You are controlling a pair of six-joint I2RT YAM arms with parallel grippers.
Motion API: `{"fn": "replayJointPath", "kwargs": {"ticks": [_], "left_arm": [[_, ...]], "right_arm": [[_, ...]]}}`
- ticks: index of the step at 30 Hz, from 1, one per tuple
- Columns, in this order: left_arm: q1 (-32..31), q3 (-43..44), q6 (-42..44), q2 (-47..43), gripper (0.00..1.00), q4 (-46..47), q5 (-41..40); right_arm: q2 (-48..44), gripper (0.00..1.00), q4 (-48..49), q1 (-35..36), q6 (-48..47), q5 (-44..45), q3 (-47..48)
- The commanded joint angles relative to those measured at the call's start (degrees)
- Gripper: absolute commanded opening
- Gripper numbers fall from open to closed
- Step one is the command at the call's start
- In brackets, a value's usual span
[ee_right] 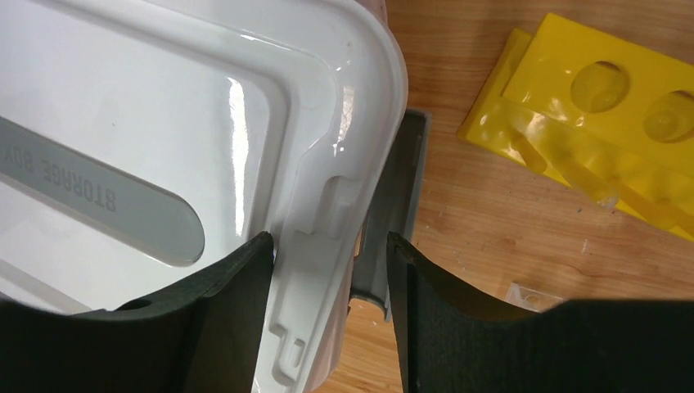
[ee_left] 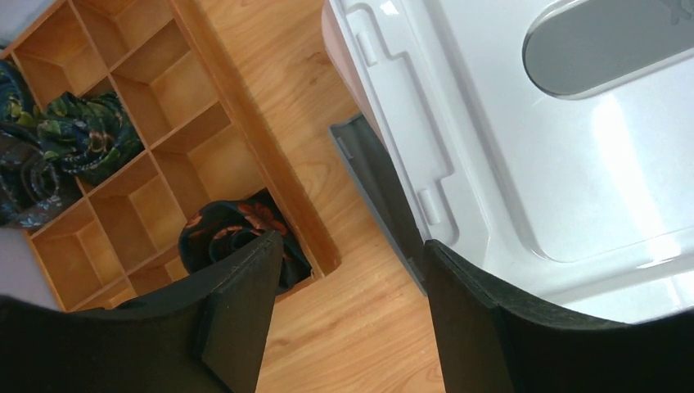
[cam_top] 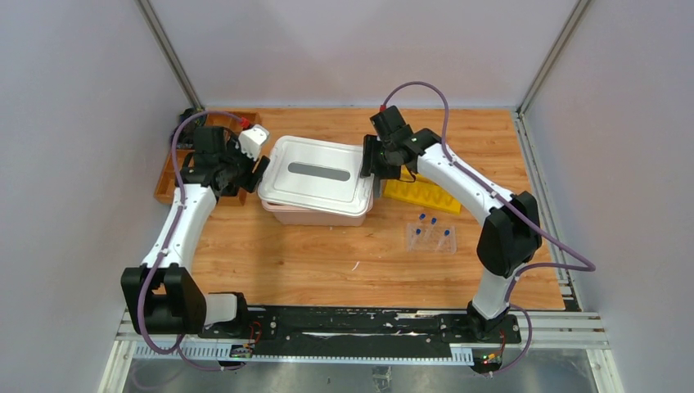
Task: Organize the chemistry lab equipment
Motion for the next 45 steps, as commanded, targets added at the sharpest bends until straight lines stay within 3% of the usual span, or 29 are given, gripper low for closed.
{"fn": "replayJointPath", "kwargs": {"ticks": [1, 7, 21, 45], "left_arm": [[0.2, -1.6, 0.2, -2.3, 0.69, 1.1, 2.4], [0.2, -3.0, 0.4, -3.4, 0.67, 0.2, 3.9], [0.2, 3.7, -1.3, -3.0, 0.63, -4.7, 6.9], [0.2, -0.4, -3.7, 0.2, 0.66, -0.4, 7.1]], "right_arm": [[1.0, 0.56, -2.1, 0.4, -2.6, 4.6, 2.3], [1.7, 0.5, -2.2, 0.4, -5.3, 5.3, 3.5], [5.9, 0.44, -6.0, 0.2, -13.8, 2.9, 11.5], [11.8, 0.44, -8.1, 0.2, -17.4, 0.7, 19.8]]}}
